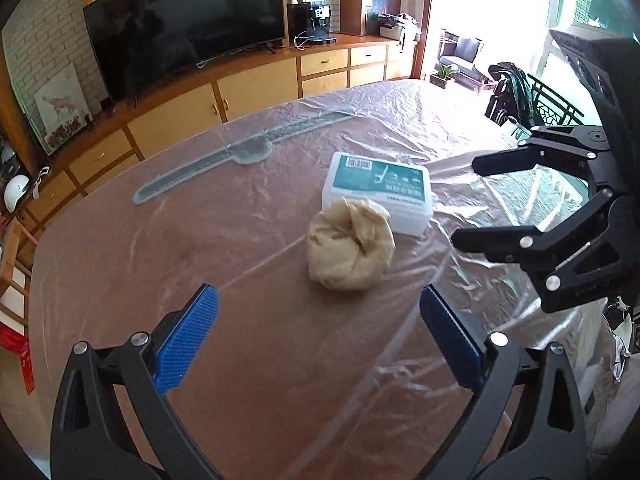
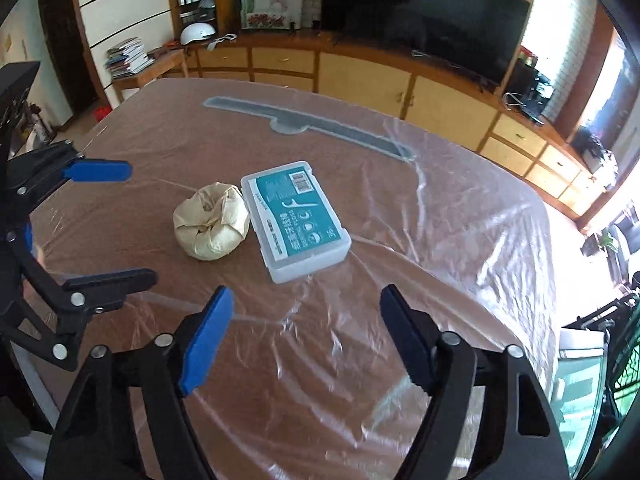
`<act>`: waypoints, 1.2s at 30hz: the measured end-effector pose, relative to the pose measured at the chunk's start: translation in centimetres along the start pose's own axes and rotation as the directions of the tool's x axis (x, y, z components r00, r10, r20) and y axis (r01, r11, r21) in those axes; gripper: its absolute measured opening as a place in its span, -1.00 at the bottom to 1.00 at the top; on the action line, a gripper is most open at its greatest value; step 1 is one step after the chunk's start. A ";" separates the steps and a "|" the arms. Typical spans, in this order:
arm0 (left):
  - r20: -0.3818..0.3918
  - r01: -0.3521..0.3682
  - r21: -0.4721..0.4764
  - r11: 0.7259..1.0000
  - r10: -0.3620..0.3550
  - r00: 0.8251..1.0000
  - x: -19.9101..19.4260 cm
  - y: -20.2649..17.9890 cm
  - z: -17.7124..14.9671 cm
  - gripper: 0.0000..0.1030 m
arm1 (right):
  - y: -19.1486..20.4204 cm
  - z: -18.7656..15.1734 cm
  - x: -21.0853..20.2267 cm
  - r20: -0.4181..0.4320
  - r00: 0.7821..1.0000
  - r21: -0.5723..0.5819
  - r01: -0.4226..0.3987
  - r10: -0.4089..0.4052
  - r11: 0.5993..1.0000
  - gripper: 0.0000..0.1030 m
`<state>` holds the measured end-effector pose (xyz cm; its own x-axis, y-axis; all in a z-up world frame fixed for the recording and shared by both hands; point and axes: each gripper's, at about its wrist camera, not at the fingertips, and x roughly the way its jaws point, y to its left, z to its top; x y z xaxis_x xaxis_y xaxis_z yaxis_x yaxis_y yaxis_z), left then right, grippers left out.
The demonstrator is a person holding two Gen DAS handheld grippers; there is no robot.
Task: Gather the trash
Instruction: 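Grasp the beige cloth bundle with the left tool while the right tool grasps the dental floss box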
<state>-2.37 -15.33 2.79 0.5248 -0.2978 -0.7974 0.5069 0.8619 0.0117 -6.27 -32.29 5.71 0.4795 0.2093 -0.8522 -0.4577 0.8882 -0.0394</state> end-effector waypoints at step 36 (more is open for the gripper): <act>-0.029 0.045 0.059 0.997 -0.044 0.999 1.7 0.8 1.4 0.00 | -0.1 3.1 3.2 -0.006 0.994 -0.064 -0.108 0.108 0.992 0.04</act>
<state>-0.12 -15.73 2.24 0.4823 -0.3233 -0.8142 0.5699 0.8216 0.0113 -2.37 -30.46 4.58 0.4229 0.3012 -0.8547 -0.5540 0.8323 0.0192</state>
